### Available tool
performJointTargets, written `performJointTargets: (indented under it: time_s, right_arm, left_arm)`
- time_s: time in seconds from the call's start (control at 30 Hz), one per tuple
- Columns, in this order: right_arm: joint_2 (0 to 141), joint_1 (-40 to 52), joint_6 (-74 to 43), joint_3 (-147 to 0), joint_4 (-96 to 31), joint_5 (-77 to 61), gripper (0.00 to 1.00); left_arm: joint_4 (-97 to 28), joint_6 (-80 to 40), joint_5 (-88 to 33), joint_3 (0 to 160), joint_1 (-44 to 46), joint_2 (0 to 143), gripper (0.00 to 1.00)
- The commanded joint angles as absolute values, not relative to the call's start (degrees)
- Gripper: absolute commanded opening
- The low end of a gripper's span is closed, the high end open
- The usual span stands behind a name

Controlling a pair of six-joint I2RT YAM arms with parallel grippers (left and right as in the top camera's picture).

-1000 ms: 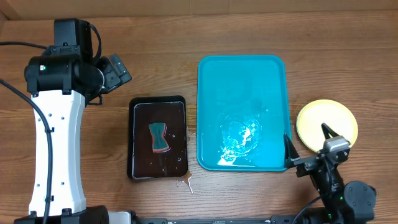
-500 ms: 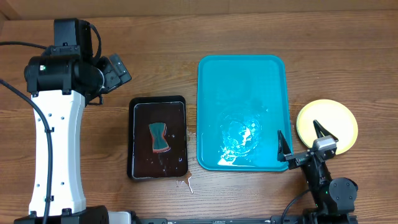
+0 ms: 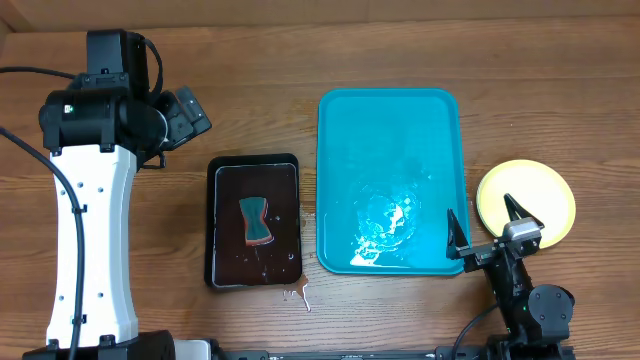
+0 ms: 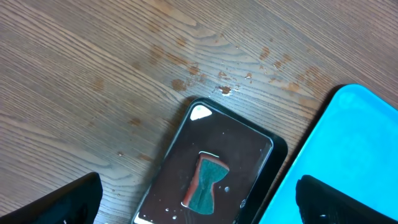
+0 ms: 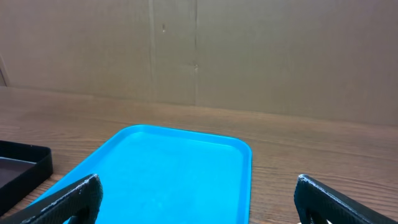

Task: Clean dirty plates on tray and stack at the side

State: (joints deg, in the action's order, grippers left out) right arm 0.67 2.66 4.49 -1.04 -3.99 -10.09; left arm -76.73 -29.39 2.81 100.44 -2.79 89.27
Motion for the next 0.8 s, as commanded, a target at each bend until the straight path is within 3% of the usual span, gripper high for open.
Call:
performJointTargets:
  time_s: [0.0, 0.5, 0.77]
  right_arm:
    - [0.16, 2.55, 4.56, -0.47, -3.75, -9.67, 1.0]
    - [0.16, 2.55, 4.56, -0.47, -3.75, -9.67, 1.0]
    - [0.16, 2.55, 4.56, -0.47, -3.75, -9.67, 1.0]
  left_arm:
    - [-76.64, -28.27, 3.55, 100.44, -3.01, 89.73, 1.0]
    - [-76.42, -28.29, 3.55, 100.07, -2.68, 88.9, 1.0]
    - [-76.09, -28.18, 4.34, 95.44, 8.25, 78.22, 1.0]
